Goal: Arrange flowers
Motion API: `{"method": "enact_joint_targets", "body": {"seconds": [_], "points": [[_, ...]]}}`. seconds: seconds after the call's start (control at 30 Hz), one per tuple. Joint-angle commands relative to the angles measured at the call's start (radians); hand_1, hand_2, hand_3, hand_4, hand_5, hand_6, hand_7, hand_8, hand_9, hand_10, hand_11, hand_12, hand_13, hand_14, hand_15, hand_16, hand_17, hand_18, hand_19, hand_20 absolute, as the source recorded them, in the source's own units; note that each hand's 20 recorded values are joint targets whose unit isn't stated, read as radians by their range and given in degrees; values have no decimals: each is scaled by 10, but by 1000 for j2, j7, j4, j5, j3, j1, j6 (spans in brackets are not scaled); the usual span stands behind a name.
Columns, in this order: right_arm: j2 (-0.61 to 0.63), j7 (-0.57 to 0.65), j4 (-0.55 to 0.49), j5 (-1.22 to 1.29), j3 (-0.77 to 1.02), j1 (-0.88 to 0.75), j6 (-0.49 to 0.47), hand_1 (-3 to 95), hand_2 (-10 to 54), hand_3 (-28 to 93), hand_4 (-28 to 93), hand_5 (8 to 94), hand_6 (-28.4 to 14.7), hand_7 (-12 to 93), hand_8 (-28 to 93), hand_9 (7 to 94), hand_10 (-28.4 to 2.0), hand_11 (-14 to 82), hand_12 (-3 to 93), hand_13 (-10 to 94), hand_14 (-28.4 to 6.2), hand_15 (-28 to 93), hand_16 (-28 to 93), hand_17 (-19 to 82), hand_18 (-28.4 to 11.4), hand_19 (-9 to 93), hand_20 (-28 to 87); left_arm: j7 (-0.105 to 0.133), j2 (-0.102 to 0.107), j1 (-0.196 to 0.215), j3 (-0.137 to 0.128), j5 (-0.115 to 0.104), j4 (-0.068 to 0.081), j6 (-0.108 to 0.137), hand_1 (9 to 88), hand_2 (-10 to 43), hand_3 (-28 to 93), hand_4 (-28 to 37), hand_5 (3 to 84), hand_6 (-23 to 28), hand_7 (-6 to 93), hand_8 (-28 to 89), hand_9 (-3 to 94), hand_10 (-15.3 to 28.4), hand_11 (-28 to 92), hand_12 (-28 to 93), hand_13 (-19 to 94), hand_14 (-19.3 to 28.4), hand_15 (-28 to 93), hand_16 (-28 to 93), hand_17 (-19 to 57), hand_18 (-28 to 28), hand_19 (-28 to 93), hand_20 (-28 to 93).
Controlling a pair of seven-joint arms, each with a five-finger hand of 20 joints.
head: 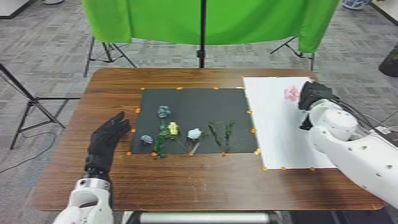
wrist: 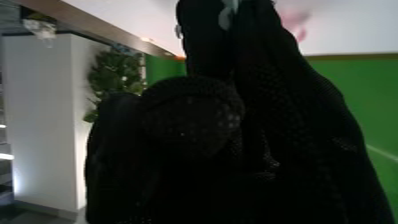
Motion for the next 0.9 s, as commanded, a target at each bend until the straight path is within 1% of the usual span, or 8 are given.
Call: {"method": "enact_joint_targets", "body": {"seconds": [0.03,0.1,0.2,0.37,0.5,0.57,0.73,0.9], "points": [[7,-83,-202,42,-22,47,78,685,-95,466,-117,819,-7,178,119,936,-86,85,374,924,-15,556,362,649,-114,932,559,-15,-12,21,9,5,7,-10,266,5,642,-247,406,39,98,-65,405,124,147,113,309,161,175,4,27,118,62,166],[-22,-104,-229,130,-41,64,97,685,-95,467,-117,819,-9,179,121,936,-87,89,375,925,-14,555,363,650,-114,932,560,-15,-12,18,12,6,8,-13,266,5,643,-248,405,39,99,-65,405,124,148,113,309,161,176,4,27,118,62,166],[-67,-128,-244,233,-73,83,84,682,-95,471,-116,820,-9,179,124,937,-88,90,377,927,-13,555,365,651,-114,932,562,-14,-12,13,16,6,11,-15,267,5,642,-248,405,39,99,-65,405,124,148,112,309,161,176,4,27,117,61,166],[-134,-125,-208,361,-123,109,20,679,-95,476,-115,819,-9,179,129,937,-88,93,377,929,-12,554,367,656,-113,932,565,-16,-11,14,14,6,11,-15,267,6,641,-248,405,38,99,-65,405,124,148,113,309,161,176,4,27,117,61,166],[-146,-126,-203,445,-148,107,-28,679,-95,475,-120,818,-10,178,131,937,-89,91,380,928,-12,553,370,655,-112,932,567,-18,-8,18,10,5,10,-17,267,7,640,-248,405,39,98,-65,405,125,148,113,309,161,174,4,26,118,62,167],[-150,-134,-202,485,-157,108,-50,675,-95,479,-118,817,-10,178,133,937,-88,90,381,928,-12,553,371,655,-112,932,567,-20,-8,18,9,1,10,-14,266,6,641,-247,405,39,98,-65,405,124,148,113,309,161,175,4,26,118,62,166],[-152,-136,-207,450,-204,117,-68,668,-95,485,-119,813,-9,178,133,937,-90,86,384,926,-13,553,373,653,-114,932,568,-21,-6,14,11,4,12,-21,265,6,641,-247,404,39,98,-64,405,124,148,113,309,161,175,4,26,117,61,166],[-150,-138,-215,469,-204,109,-60,642,-95,490,-120,808,-10,177,129,934,-91,80,389,921,-15,554,375,648,-118,932,570,-21,-3,11,12,5,12,-27,265,7,641,-248,405,39,98,-64,405,124,147,113,309,161,175,4,26,118,61,166]]}}
